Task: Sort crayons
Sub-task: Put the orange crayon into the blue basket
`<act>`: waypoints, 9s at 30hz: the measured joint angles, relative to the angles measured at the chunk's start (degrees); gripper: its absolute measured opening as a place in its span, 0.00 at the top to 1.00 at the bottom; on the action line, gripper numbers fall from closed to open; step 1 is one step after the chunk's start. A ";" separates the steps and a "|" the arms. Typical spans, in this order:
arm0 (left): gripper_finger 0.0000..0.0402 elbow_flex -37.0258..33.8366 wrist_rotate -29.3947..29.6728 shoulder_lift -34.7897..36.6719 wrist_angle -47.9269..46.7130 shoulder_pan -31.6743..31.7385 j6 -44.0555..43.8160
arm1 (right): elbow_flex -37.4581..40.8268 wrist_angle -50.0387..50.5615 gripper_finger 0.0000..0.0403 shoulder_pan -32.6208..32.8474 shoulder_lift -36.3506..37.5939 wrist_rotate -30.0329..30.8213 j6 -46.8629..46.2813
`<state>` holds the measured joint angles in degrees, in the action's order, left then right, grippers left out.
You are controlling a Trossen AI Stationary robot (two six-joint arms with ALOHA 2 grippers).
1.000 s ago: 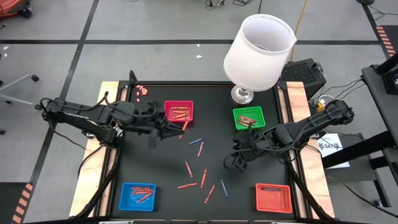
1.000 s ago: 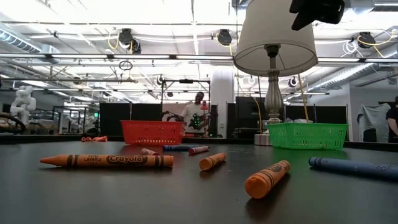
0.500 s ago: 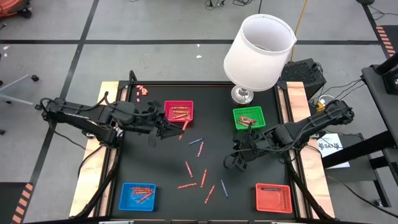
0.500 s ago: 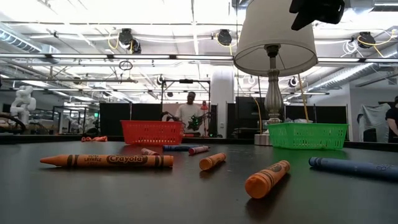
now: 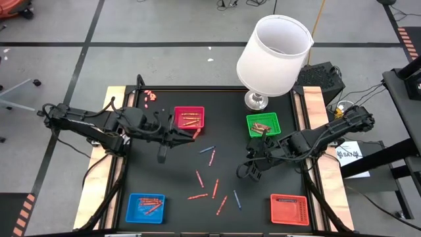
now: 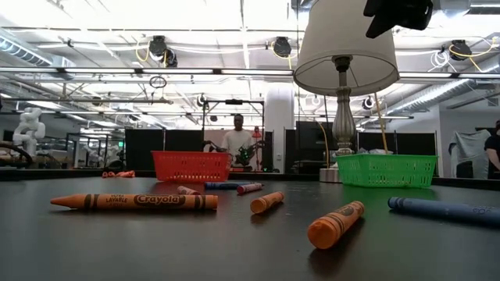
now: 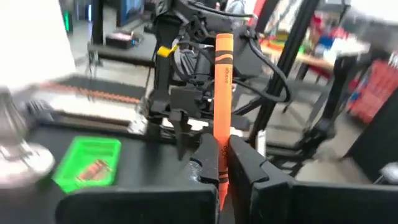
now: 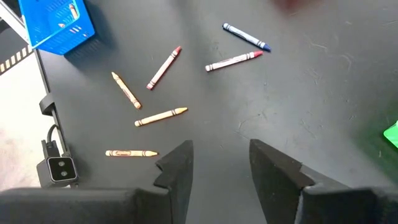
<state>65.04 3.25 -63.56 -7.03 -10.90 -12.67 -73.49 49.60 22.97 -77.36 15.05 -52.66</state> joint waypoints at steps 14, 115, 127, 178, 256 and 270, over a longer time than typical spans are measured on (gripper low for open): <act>0.99 0.00 0.43 0.01 0.04 0.00 8.14 | 0.00 0.00 0.64 0.01 0.00 -0.22 0.96; 0.69 -0.02 4.98 -9.45 -52.65 -25.88 -50.08 | 0.00 6.12 0.64 -1.21 -0.02 -1.56 -3.61; 0.57 -0.02 8.39 -10.07 -46.00 -13.75 -32.08 | 0.00 5.99 0.64 -1.76 0.00 -10.59 -7.88; 0.56 0.00 8.90 -20.69 -24.47 -19.83 -30.92 | -0.02 -24.92 0.64 4.13 -20.80 -17.02 18.35; 0.56 0.00 12.52 -20.67 -26.56 -20.63 -49.53 | -0.41 -29.40 0.98 -6.34 -37.12 -26.67 69.87; 0.56 0.00 16.11 -20.65 -26.48 -20.59 -50.03 | -5.66 -17.63 0.99 -10.16 -25.05 -27.31 61.78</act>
<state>65.04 19.35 -84.21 -33.51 -31.48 -62.70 -79.15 31.97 12.82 -102.42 -12.26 9.12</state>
